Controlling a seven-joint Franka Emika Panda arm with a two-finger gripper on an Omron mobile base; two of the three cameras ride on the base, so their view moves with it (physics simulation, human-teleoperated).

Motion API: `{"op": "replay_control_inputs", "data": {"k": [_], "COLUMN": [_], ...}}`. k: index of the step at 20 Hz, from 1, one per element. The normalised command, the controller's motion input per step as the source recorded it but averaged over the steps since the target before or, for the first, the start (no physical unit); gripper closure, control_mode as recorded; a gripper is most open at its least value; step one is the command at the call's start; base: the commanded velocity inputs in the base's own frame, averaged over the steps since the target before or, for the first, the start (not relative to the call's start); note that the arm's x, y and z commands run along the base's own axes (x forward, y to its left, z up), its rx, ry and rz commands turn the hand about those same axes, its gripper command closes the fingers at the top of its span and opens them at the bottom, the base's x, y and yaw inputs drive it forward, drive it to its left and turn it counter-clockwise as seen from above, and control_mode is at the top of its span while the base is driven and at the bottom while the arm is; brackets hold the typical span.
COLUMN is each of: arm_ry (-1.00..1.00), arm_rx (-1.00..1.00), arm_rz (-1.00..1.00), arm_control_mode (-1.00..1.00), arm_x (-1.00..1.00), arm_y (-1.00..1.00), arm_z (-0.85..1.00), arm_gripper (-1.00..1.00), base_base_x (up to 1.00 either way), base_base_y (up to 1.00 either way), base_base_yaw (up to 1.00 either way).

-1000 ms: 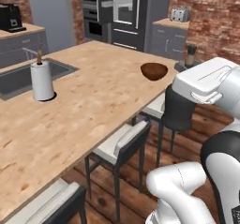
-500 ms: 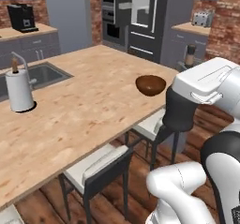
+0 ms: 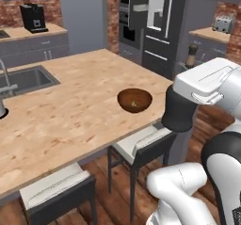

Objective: There is a bowl on the dining counter. Grab a lemon wedge from the fridge and place it in the bowl. Then get the liquor bottle and glass cup from the cabinet and place them next to the bowl.

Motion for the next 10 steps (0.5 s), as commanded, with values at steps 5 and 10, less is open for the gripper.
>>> {"op": "replay_control_inputs", "data": {"k": [5,10], "arm_ry": [0.0,0.0], "arm_rx": [0.0,0.0], "arm_rz": [0.0,0.0], "arm_control_mode": [1.0,1.0], "arm_x": [0.0,0.0], "arm_y": [0.0,0.0], "arm_z": [0.0,0.0], "arm_gripper": [1.0,1.0], "base_base_x": [0.64,0.79], "base_base_y": [-0.81,-0.7], "base_base_yaw": [0.31,0.34]}}
